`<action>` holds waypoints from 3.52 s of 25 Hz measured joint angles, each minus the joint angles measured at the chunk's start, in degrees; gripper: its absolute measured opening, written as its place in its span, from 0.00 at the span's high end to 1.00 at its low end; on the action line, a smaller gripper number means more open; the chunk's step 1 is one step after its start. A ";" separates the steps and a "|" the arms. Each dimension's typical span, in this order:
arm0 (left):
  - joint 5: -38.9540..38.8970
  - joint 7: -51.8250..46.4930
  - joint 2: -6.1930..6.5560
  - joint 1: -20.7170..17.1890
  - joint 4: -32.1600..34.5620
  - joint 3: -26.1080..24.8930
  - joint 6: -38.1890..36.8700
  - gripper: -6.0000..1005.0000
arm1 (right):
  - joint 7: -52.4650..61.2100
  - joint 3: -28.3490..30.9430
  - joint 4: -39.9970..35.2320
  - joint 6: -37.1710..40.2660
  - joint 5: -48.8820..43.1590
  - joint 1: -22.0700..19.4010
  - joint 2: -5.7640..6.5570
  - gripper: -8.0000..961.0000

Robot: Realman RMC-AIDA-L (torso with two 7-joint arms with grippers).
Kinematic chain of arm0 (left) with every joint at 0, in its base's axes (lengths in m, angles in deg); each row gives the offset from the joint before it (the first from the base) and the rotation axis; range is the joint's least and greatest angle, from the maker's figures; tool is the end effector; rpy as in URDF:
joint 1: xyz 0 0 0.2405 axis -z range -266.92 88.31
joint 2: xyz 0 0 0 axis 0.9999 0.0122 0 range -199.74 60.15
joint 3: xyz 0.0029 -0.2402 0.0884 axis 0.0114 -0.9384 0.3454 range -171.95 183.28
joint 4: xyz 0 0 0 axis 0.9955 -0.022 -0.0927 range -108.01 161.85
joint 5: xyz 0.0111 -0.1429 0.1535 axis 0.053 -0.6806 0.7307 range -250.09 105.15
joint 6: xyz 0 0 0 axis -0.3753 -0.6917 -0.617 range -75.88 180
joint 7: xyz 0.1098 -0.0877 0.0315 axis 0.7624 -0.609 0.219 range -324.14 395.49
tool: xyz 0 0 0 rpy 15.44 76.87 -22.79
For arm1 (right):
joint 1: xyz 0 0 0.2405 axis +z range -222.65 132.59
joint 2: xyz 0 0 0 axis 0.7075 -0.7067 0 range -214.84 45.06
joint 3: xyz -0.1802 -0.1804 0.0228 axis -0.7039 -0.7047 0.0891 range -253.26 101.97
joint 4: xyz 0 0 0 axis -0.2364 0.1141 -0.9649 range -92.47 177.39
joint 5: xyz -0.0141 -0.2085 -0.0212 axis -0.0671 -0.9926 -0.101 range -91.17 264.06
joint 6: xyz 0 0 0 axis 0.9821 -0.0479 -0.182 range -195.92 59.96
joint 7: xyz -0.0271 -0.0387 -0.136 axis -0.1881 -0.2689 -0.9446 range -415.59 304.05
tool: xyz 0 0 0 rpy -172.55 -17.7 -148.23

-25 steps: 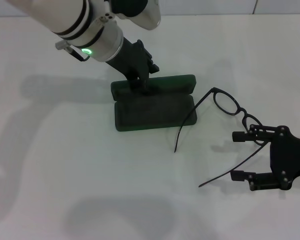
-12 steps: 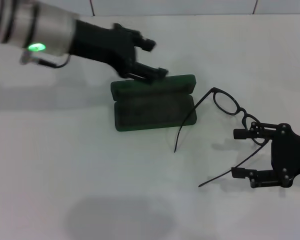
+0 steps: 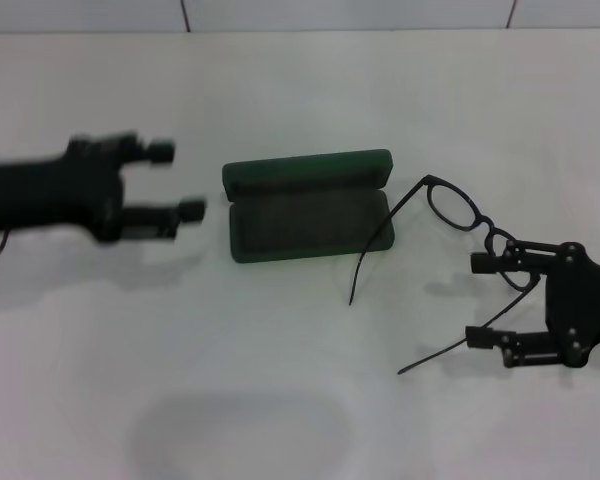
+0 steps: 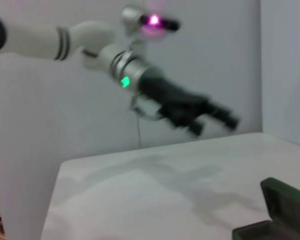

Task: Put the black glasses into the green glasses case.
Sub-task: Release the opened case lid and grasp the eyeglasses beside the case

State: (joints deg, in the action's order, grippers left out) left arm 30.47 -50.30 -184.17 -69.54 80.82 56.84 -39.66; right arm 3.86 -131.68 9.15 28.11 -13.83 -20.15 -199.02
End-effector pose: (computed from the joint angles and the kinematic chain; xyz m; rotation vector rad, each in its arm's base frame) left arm -0.2706 0.3124 0.0586 -2.6891 -0.5263 -0.6328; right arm 0.2697 0.2901 0.0006 -2.8704 0.1730 0.7848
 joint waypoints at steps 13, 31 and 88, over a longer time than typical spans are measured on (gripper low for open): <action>7.25 8.94 -1.54 -10.60 -1.49 0.07 -4.33 0.11 | 21.71 4.02 -11.45 -0.33 -1.28 0.59 1.53 0.18; 6.95 14.46 -1.20 -6.22 -8.07 -1.35 -6.85 0.11 | 81.83 2.52 -19.58 2.64 -36.40 25.23 7.46 0.18; 7.42 14.62 -1.29 -5.26 -8.29 -3.01 -6.12 0.11 | 91.65 -16.45 -7.44 -14.28 -51.57 36.18 -2.05 0.59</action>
State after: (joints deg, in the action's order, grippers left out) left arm 37.89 -35.69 -185.46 -74.80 72.53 53.83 -45.78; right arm 95.51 -148.13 1.70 13.84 -65.40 16.02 -201.07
